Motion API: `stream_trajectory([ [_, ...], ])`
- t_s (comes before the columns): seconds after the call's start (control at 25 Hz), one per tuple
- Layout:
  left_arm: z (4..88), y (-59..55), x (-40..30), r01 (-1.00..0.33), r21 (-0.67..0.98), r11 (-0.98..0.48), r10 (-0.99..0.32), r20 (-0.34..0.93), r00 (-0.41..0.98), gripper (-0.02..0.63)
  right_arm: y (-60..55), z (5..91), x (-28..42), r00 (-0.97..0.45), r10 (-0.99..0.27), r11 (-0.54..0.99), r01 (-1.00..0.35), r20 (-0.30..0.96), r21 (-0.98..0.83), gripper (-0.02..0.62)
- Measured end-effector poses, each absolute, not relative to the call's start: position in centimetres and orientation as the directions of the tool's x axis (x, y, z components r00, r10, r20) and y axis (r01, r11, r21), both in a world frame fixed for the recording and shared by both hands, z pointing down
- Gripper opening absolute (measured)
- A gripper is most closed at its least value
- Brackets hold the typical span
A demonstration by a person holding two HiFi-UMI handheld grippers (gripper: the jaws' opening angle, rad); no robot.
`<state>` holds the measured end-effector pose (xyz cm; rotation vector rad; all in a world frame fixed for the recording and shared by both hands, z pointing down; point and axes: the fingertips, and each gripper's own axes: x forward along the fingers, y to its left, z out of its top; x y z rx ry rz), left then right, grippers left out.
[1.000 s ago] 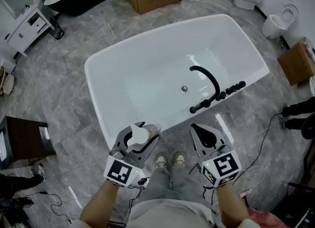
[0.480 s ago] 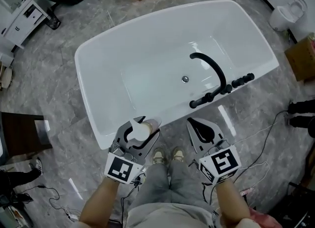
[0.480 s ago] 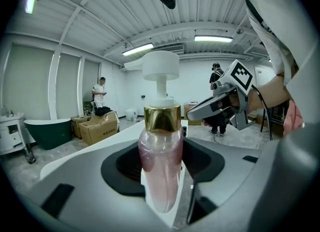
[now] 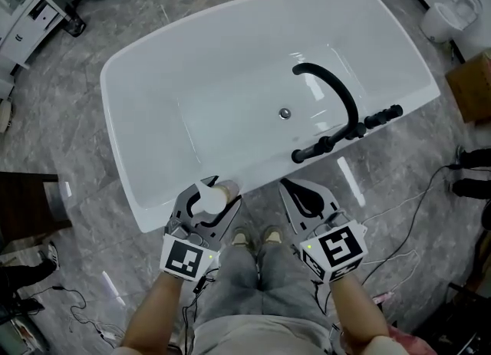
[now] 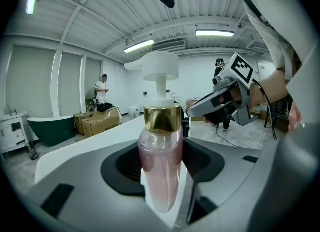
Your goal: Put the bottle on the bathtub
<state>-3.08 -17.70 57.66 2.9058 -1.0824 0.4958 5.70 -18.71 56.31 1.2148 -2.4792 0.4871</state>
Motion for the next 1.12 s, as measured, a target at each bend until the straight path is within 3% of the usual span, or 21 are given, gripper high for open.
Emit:
stream_trajectory([
  [1.12, 66.4, -17.9, -2.0, -0.590, -0.103, -0.801, -0.585, 0.346, 0.733, 0.236, -20.0, 63.3, 7.1, -0.544, -0.685, 0.539, -0.826, 0.484, -0.165, 0.026],
])
